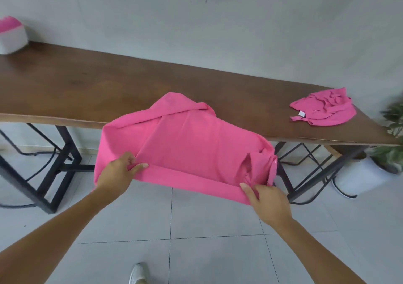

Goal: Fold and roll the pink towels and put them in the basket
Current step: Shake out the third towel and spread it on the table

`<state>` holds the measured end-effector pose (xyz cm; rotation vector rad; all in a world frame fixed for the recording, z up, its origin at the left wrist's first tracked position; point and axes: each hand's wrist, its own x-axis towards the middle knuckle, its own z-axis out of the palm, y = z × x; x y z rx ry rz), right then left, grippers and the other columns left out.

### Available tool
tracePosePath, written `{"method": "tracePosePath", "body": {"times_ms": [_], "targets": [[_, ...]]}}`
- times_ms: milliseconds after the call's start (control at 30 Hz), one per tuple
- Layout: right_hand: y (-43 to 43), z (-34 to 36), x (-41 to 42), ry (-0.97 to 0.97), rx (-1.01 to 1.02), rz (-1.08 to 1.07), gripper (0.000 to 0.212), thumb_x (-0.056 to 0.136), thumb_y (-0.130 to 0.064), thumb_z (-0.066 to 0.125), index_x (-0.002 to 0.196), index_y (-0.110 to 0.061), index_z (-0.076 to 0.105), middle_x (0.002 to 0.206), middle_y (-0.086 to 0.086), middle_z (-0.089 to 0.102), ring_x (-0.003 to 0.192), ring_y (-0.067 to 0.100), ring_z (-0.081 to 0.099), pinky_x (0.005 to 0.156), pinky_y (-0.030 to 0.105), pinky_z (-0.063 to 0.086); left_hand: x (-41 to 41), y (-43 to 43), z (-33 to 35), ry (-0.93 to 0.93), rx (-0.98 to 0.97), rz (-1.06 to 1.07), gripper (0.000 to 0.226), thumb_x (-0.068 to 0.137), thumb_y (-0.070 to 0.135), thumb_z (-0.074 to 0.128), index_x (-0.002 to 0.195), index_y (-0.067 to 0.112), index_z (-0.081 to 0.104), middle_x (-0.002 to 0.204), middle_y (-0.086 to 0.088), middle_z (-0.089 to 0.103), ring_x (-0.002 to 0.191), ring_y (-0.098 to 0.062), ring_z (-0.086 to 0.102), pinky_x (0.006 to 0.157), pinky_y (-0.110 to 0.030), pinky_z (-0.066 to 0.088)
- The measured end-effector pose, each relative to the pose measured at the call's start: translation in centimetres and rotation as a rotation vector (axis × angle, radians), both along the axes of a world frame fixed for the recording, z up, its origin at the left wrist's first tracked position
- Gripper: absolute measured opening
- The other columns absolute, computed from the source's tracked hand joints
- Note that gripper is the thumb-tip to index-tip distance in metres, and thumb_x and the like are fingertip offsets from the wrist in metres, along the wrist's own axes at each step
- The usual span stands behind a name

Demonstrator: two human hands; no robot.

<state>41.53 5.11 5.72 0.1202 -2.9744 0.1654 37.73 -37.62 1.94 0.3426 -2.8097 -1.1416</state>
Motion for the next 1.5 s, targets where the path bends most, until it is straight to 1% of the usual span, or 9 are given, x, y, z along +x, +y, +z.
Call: {"method": "tracePosePath", "body": {"times_ms": [133, 300, 367, 467, 900, 1133, 1267, 1367, 1500], "targets": [[0.5, -0.7, 2.3, -0.072, -0.059, 0.121, 0.085, 0.084, -0.087, 0.007, 0.079, -0.026, 0.066, 0.059, -0.005, 0.059, 0.063, 0.021, 0.061, 0.059, 0.033, 0.046, 3.9, -1.0, 0.9, 0.028, -0.069, 0.020, 0.052, 0.084, 0.059, 0.071, 0.071, 0.017, 0.044, 0.061, -0.006, 0.051, 0.063, -0.028, 0.051, 0.056, -0.037, 0.037], [-0.7, -0.3, 3.4, -0.121, -0.187, 0.155, 0.068, 0.087, -0.081, 0.028, 0.060, -0.019, 0.035, 0.049, -0.005, 0.035, 0.050, 0.015, 0.039, 0.053, 0.033, 0.033, 6.3, -2.5, 3.0, 0.054, 0.037, 0.079, 0.051, 0.077, 0.062, 0.077, 0.062, 0.020, 0.051, 0.055, 0.004, 0.051, 0.056, -0.021, 0.058, 0.052, -0.034, 0.047], [-1.2, 0.6, 3.2, -0.096, -0.284, 0.128, 0.064, 0.088, -0.076, 0.034, 0.059, -0.020, 0.028, 0.049, -0.005, 0.029, 0.049, 0.015, 0.032, 0.052, 0.034, 0.029, 6.8, -3.1, 3.8, 0.084, -0.006, 0.050, 0.057, 0.074, 0.069, 0.074, 0.060, 0.021, 0.048, 0.051, 0.007, 0.044, 0.052, -0.017, 0.051, 0.053, -0.034, 0.041], [-1.9, 1.6, 2.7, -0.091, -0.330, 0.104, 0.062, 0.088, -0.074, 0.037, 0.059, -0.020, 0.026, 0.049, -0.006, 0.025, 0.049, 0.013, 0.029, 0.052, 0.034, 0.027, 7.1, -4.1, 4.6, 0.102, -0.045, 0.032, 0.063, 0.074, 0.067, 0.076, 0.059, 0.016, 0.042, 0.052, 0.007, 0.034, 0.054, -0.019, 0.038, 0.055, -0.034, 0.029], [-7.9, 3.6, 0.4, -0.251, -0.435, 0.202, 0.066, 0.084, -0.071, 0.061, 0.063, -0.021, 0.023, 0.061, -0.008, 0.018, 0.056, 0.009, 0.020, 0.053, 0.028, 0.017, 3.2, -10.9, 6.2, 0.005, -0.038, 0.087, 0.074, 0.062, 0.074, 0.081, 0.059, 0.018, 0.033, 0.054, 0.006, 0.035, 0.053, -0.018, 0.038, 0.056, -0.031, 0.028], [-12.5, 4.2, -2.8, -0.334, -0.600, 0.112, 0.062, 0.090, -0.052, 0.069, 0.063, -0.015, 0.027, 0.061, -0.003, 0.023, 0.057, 0.011, 0.023, 0.052, 0.024, 0.019, -0.8, -16.5, 6.8, -0.086, -0.041, 0.027, 0.079, 0.059, 0.080, 0.078, 0.059, 0.022, 0.024, 0.051, 0.010, 0.026, 0.051, -0.016, 0.034, 0.056, -0.031, 0.023], [-14.7, 4.2, -4.4, -0.440, -0.731, 0.074, 0.047, 0.097, -0.035, 0.064, 0.063, -0.018, 0.038, 0.062, -0.003, 0.031, 0.061, 0.014, 0.030, 0.062, 0.031, 0.024, -2.9, -19.8, 7.0, -0.101, -0.081, -0.007, 0.078, 0.060, 0.079, 0.078, 0.060, 0.022, 0.024, 0.052, 0.009, 0.026, 0.050, -0.016, 0.033, 0.057, -0.032, 0.022], [-16.7, 3.9, -5.3, -0.498, -0.746, 0.047, 0.043, 0.100, -0.037, 0.060, 0.065, -0.018, 0.044, 0.064, -0.003, 0.038, 0.064, 0.014, 0.035, 0.068, 0.031, 0.027, -4.6, -22.6, 6.9, -0.108, -0.084, -0.032, 0.076, 0.061, 0.077, 0.080, 0.061, 0.022, 0.027, 0.053, 0.008, 0.028, 0.052, -0.017, 0.032, 0.059, -0.032, 0.022], [-19.9, 3.5, -6.4, -0.425, -0.649, -0.006, 0.047, 0.097, -0.048, 0.061, 0.064, -0.019, 0.042, 0.061, -0.006, 0.033, 0.059, 0.010, 0.032, 0.057, 0.020, 0.025, -6.3, -25.9, 7.2, -0.072, -0.077, -0.054, 0.075, 0.059, 0.075, 0.082, 0.058, 0.022, 0.029, 0.052, 0.008, 0.029, 0.053, -0.018, 0.033, 0.060, -0.032, 0.024]]}}
